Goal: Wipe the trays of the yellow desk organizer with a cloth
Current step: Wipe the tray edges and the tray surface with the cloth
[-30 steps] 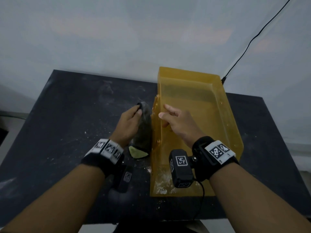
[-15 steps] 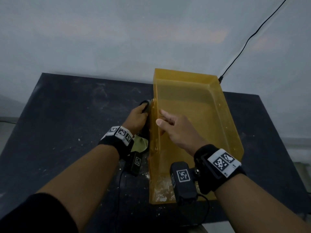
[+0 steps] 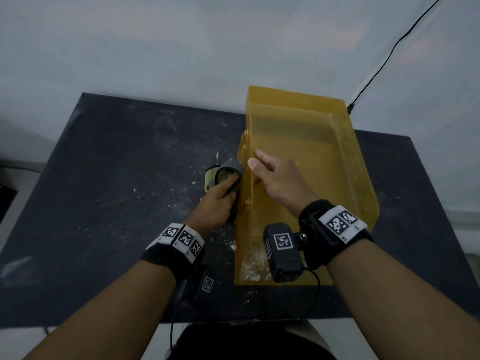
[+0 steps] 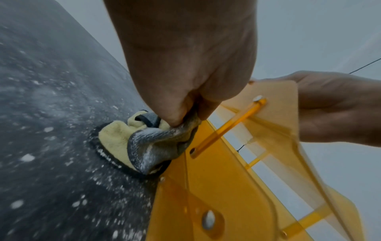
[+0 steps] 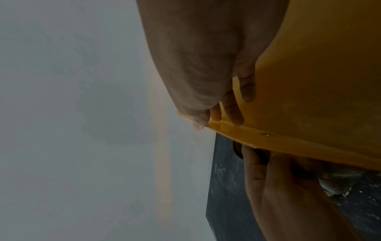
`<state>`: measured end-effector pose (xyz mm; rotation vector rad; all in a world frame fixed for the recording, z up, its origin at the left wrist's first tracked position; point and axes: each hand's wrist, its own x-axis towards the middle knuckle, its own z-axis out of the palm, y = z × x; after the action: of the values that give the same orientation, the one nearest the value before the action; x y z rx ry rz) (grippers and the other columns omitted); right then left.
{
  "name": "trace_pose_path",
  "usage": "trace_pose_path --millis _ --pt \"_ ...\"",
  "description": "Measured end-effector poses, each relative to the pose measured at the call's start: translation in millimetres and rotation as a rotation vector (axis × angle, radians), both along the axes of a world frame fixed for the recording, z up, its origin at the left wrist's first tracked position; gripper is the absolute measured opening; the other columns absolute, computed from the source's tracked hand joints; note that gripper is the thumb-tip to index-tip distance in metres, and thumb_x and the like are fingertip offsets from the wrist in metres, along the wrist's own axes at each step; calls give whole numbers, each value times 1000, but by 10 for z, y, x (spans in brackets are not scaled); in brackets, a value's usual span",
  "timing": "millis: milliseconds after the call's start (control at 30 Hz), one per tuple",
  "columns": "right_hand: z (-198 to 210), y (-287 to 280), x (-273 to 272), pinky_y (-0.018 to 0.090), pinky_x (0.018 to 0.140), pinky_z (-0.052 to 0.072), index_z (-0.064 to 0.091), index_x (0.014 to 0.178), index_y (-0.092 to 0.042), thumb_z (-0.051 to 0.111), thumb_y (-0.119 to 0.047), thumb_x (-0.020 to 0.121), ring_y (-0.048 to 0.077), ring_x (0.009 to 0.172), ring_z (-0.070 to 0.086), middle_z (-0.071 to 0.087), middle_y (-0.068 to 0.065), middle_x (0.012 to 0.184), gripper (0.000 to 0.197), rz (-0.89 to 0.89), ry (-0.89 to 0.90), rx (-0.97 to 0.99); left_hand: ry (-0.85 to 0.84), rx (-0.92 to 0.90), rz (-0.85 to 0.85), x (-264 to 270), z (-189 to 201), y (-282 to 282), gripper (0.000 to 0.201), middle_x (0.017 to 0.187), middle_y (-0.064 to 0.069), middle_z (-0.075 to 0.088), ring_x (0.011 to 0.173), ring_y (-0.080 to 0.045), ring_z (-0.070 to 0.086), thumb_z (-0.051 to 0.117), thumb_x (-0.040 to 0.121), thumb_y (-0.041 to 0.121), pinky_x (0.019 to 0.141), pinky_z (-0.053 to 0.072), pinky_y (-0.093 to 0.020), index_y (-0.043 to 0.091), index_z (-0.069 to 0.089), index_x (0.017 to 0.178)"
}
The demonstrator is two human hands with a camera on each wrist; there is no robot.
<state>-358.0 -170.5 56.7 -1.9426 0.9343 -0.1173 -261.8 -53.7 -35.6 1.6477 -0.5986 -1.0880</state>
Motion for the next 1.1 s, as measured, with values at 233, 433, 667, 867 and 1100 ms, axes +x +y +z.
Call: trace_pose_path --millis 233,433,667,867,1100 --pt "-63 19 -28 31 118 34 43 151 -15 53 -39 103 11 141 41 45 0 155 55 -7 -28 8 78 8 12 -277 -172 361 50 150 -3 44 138 -19 40 41 102 4 115 36 -41 17 35 150" --pt "-89 38 -72 25 114 37 41 152 -15 55 -38 102 10 139 44 46 1 154 57 -45 -72 78 54 -22 -31 -432 -91 561 48 138 5 44 131 -10 41 39 103 0 82 43 0 8 32 149" --pt "-105 57 -73 25 114 36 40 152 -12 55 -36 102 11 141 41 43 2 156 58 -58 -95 86 -23 -6 -107 -546 -84 802 47 138 6 53 125 -4 50 45 102 4 96 42 -7 12 39 147" --pt "-129 63 -90 33 116 39 39 152 -12 55 -37 102 13 140 44 45 3 155 58 -69 -96 91 -87 -54 -270 -600 -33 1075 39 129 0 65 111 -1 59 47 101 4 96 44 -13 24 54 134" --pt "-164 42 -95 37 112 44 39 152 -13 56 -40 100 19 131 55 60 2 136 61 -79 -91 121 -223 17 -655 -550 -17 1309 31 124 16 66 117 0 58 51 101 26 103 43 -19 20 64 129"
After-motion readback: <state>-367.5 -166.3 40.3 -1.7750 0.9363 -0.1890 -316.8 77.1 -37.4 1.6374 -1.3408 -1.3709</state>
